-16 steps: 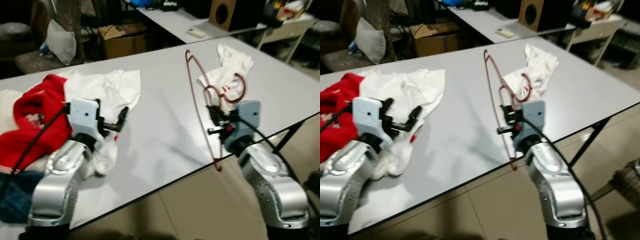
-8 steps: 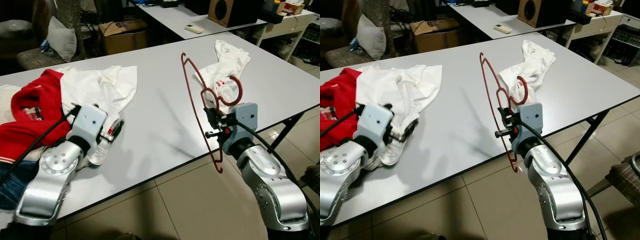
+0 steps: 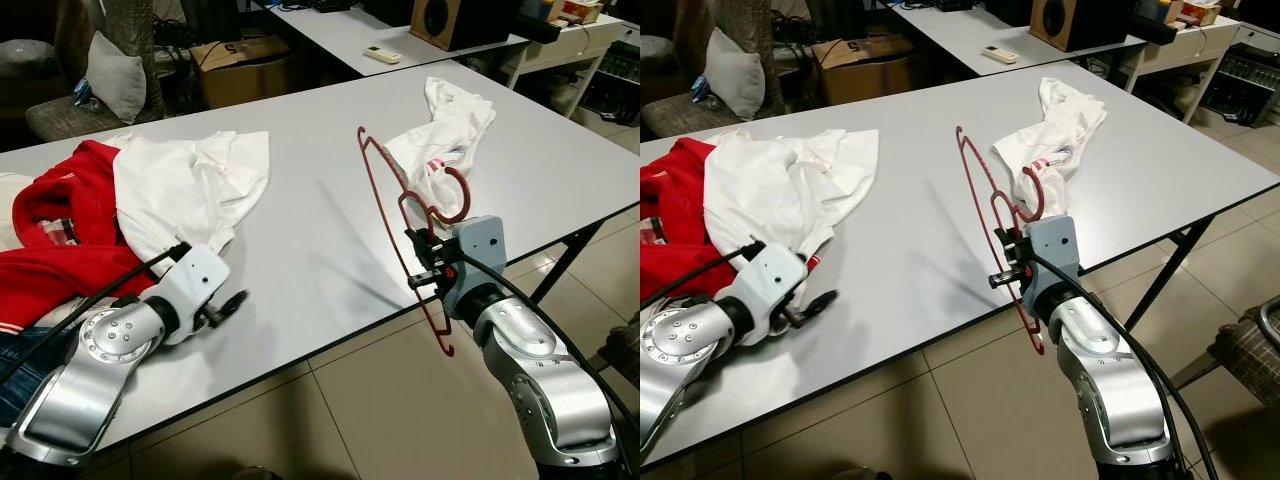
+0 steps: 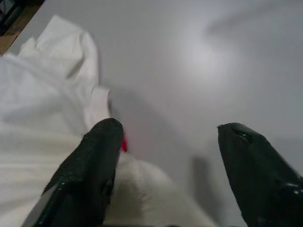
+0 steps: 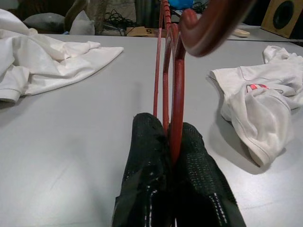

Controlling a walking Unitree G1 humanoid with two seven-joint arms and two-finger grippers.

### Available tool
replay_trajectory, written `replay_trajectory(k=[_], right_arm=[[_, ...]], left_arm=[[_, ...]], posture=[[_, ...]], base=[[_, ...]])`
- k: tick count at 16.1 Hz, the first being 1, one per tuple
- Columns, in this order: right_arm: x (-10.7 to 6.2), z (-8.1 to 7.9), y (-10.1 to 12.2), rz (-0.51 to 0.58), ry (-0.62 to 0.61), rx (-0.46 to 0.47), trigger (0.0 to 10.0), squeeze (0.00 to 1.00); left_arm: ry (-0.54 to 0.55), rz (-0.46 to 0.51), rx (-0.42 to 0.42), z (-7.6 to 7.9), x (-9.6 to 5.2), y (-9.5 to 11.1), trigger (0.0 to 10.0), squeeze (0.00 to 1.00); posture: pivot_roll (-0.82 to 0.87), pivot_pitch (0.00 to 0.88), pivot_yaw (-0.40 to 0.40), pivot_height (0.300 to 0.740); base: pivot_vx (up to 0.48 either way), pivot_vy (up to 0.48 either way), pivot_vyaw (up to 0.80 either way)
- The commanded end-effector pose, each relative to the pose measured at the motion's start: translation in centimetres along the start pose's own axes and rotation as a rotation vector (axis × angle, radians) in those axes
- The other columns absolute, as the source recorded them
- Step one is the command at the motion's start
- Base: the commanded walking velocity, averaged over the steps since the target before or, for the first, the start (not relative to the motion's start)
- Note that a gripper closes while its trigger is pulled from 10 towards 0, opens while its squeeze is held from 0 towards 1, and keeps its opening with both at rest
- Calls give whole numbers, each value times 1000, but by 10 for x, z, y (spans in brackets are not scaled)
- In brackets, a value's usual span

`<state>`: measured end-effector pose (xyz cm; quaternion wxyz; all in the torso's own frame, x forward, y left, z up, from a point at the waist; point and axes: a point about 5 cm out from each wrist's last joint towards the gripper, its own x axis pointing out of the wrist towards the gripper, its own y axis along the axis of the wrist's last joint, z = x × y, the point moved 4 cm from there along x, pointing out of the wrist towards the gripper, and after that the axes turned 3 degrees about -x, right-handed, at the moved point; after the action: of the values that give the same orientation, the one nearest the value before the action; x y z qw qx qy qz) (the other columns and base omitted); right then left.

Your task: Hang hanger

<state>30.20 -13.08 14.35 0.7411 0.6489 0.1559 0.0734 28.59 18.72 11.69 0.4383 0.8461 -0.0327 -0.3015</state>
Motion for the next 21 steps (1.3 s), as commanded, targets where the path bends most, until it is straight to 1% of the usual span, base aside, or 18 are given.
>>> replay_trajectory(k=[1,4,6,12,14,17,19,20,21], right_arm=[[0,1,-4,-18,0,-4,10000,0],[0,1,-5,-23,3,-9,10000,0],[-1,0,-6,-30,3,-14,10000,0],[-1,0,-8,-36,-1,-23,10000,0],[0,0,-8,-35,-1,-24,10000,0],[1,-1,-7,-31,0,-24,10000,0],[1,-1,-8,-32,1,-29,10000,0],[2,1,-7,-31,4,-40,10000,0],[2,1,-8,-32,3,-42,10000,0]], left_arm=[[12,-37,35,-2,-2,-5,0,0],[67,-100,66,-12,-3,-14,0,0],[53,-144,105,-12,-4,-21,0,0],[50,-139,94,-10,-1,-19,0,0],[74,-152,91,-15,0,-21,0,0],[118,-177,109,-24,0,-24,0,0],[137,-167,108,-28,0,-24,0,0],[161,-160,105,-33,2,-22,0,0],[170,-166,103,-34,2,-24,0,0]], posture=[[-29,0,33,740],[-30,0,36,740],[-31,0,41,740],[-31,0,43,740],[-30,0,46,740],[-31,0,47,740],[-34,0,47,740],[-38,0,46,740],[-39,0,47,740]], base=[[0,0,0],[0,0,0],[0,0,0],[0,0,0],[0,0,0],[0,0,0],[0,0,0],[0,0,0],[0,0,0]])
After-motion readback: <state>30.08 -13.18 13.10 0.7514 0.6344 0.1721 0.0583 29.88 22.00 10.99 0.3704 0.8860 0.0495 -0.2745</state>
